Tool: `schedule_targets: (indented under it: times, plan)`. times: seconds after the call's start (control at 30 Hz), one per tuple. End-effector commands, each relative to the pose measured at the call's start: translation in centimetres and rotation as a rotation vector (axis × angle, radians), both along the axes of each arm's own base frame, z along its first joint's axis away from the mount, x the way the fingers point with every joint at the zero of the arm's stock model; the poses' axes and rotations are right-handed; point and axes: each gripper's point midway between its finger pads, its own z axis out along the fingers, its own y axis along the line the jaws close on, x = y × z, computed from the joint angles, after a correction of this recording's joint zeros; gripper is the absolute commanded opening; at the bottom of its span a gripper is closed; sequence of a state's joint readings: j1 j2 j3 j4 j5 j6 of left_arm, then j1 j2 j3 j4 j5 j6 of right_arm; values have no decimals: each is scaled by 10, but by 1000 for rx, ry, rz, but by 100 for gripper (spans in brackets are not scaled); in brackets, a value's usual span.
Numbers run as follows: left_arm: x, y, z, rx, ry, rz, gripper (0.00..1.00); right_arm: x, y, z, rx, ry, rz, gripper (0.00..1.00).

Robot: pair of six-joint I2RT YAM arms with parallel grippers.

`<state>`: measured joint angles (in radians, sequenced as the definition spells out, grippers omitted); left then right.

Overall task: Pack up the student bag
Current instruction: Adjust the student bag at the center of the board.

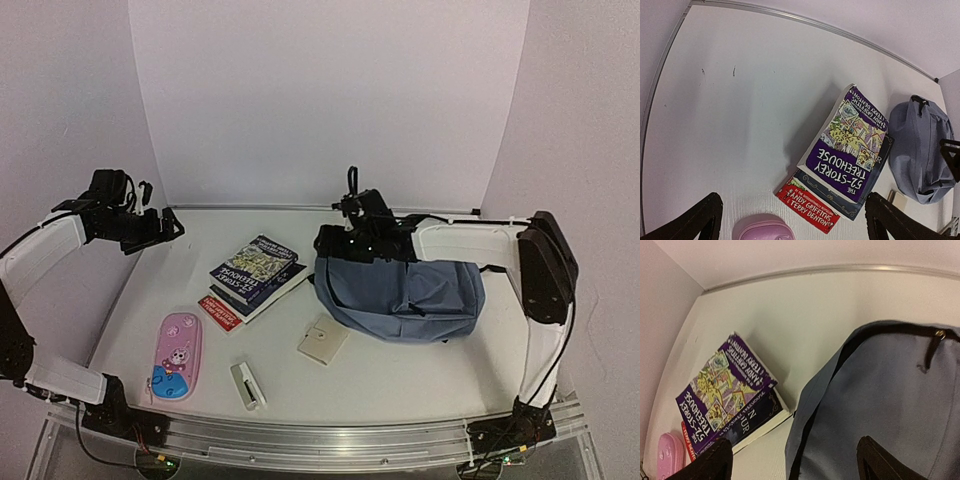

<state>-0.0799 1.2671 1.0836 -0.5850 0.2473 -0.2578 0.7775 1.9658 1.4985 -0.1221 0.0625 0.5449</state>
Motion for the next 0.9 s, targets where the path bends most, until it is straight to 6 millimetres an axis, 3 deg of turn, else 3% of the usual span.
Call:
schedule_targets:
  times: [0.0,0.27,0.33,0.43,0.53,0.57,0.7,0.87]
  plan:
    - [2,2,3,25,-17,-2,100,-2,23,-25,-41,46,-15,83]
    - [3,1,0,27,-4,-5,100,2,17,-66,-245,60,-88,73]
    - [3,2,-1,28,-3,-4,100,3,18,-69,-264,58,-79,63]
    - [4,2,-2,31,3,-5,100,4,16,-65,-283,38,-79,32]
    - [4,1,-4,31,9,-6,100,6,10,-47,-303,-1,-88,3]
    - [4,2,-4,33,8,-4,100,5,11,-38,-301,-16,-74,0]
    - [4,2,-3,35,6,-3,100,-5,8,15,-277,-82,-2,0]
    - [4,3,-2,35,0,0,100,-28,-24,70,-359,-159,62,0]
